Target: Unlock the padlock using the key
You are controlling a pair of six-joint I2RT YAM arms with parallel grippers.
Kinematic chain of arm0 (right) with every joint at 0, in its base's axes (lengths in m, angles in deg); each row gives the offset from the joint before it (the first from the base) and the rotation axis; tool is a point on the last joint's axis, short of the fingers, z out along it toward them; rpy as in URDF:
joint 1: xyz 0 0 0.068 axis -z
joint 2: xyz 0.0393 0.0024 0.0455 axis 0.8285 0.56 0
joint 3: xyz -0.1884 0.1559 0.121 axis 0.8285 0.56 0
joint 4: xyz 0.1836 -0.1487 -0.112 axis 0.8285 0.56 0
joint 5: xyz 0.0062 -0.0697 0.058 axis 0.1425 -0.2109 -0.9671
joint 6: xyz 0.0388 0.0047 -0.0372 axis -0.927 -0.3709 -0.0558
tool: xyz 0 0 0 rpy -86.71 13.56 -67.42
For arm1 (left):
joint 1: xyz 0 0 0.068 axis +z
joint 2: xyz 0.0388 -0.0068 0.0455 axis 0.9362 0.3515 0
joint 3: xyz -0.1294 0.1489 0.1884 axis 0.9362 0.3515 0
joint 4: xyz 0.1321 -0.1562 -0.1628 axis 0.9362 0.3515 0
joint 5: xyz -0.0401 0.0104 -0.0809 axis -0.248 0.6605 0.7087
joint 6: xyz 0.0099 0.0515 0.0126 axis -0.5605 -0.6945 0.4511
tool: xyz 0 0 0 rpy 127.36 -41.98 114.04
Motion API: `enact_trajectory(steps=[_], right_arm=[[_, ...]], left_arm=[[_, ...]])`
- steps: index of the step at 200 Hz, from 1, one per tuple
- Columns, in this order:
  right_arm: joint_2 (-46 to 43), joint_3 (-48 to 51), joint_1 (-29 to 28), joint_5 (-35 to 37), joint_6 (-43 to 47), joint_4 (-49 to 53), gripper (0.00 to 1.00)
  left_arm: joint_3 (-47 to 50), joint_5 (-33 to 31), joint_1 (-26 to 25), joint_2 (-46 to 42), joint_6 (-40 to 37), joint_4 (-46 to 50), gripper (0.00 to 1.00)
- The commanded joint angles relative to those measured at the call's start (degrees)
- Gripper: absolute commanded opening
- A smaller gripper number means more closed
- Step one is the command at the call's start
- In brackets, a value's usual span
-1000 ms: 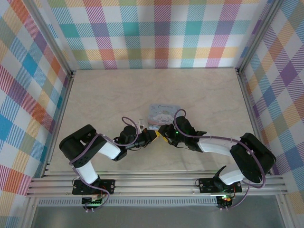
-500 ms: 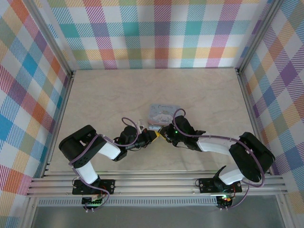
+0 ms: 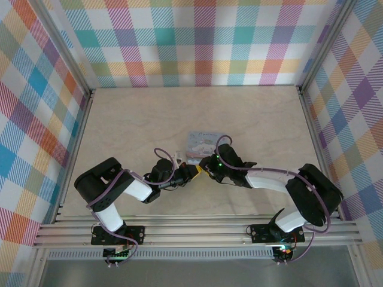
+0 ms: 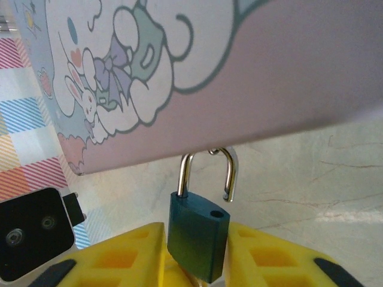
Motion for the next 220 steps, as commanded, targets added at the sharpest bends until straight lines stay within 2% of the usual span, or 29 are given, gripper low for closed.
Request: enact_trajectory(steps=[1, 38, 57, 95, 111, 133, 170, 220], right_arm=[[3.1, -0.3, -0.3, -1.1, -0.5, 5.0, 0.23], [3.8, -2.3, -0.3, -1.3, 3.6, 7.1, 0.0], [2.9, -3.3, -0.3, -1.4, 8.5, 10.2, 0.0], [1.2, -7.4, -0.3, -0.5, 22.7, 22.6, 0.0], [1.4, -8.6, -0.3, 0.0, 26.7, 26.0, 0.0], [2.3, -11.1, -0.3, 1.4, 32.0, 31.5, 0.0], [5.4, -18.1, -0.7, 6.0, 41.5, 42.3, 0.0], [9.6, -26.3, -4.1, 16.4, 51.4, 52.0, 0.0]], left_arm=[[0.0, 2.2, -1.0, -0.8, 0.5, -4.8, 0.0], [0.0, 1.8, -1.0, -1.7, -0.2, -3.2, 0.0], [-0.2, 1.2, -1.0, -4.1, -2.5, 1.0, 0.0], [-2.4, -0.6, -0.9, -13.8, -11.9, 20.6, 0.23], [-2.6, -2.4, -0.8, -18.3, -14.8, 27.5, 0.35], [-3.0, -4.5, -0.1, -23.6, -17.7, 35.7, 0.46], [-4.0, -7.5, 1.5, -30.1, -22.5, 47.4, 0.48], [-2.6, -8.6, 3.2, -32.5, -24.0, 49.5, 0.49]])
